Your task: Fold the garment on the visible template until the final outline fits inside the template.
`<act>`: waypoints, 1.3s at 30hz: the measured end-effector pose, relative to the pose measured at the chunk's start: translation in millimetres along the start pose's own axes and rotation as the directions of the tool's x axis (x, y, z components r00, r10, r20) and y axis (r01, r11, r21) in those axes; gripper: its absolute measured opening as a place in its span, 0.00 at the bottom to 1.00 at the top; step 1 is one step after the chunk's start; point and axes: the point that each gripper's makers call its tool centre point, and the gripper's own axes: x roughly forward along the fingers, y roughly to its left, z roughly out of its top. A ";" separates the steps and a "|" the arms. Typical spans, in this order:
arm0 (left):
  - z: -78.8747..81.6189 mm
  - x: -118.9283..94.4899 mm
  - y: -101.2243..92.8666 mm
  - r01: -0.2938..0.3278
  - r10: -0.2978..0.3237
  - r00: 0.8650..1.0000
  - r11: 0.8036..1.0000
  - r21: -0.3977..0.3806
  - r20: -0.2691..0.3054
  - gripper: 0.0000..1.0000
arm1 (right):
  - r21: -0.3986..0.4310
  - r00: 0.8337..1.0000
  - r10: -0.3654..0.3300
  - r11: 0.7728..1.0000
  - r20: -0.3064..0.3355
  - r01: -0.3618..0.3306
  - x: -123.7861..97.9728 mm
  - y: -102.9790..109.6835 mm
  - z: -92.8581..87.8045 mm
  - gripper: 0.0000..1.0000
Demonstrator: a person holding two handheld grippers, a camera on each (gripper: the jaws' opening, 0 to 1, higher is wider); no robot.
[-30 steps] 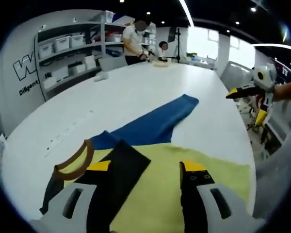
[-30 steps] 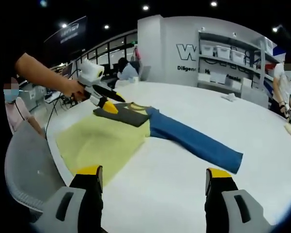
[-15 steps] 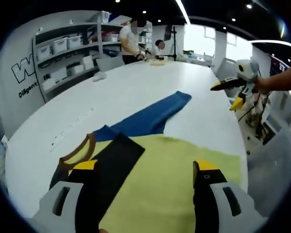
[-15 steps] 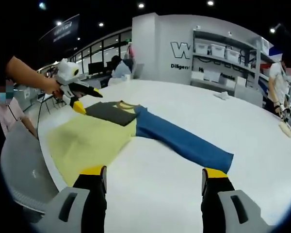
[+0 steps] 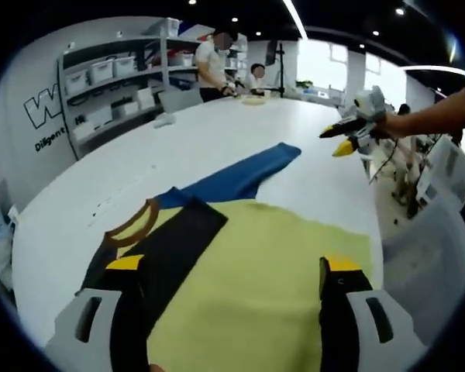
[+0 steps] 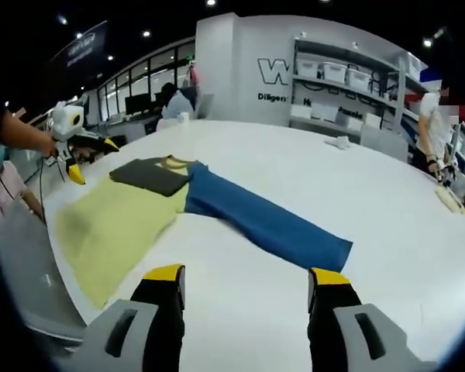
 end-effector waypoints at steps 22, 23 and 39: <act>-18.1 -41.7 -3.9 -0.035 0.035 0.999 0.999 0.003 0.009 0.89 | 0.064 0.991 -0.119 0.990 -0.052 0.122 31.0 -59.1 5.1 0.31; -18.7 -43.8 -5.2 -0.032 0.032 0.999 0.999 0.003 0.010 0.89 | 0.079 0.991 -0.125 0.988 -0.051 0.129 31.3 -62.4 4.7 0.32; -23.4 -64.0 -8.6 -0.043 0.043 0.999 0.999 0.015 0.022 0.87 | 0.200 0.963 -0.203 0.951 -0.180 0.237 53.0 -112.3 -23.3 0.36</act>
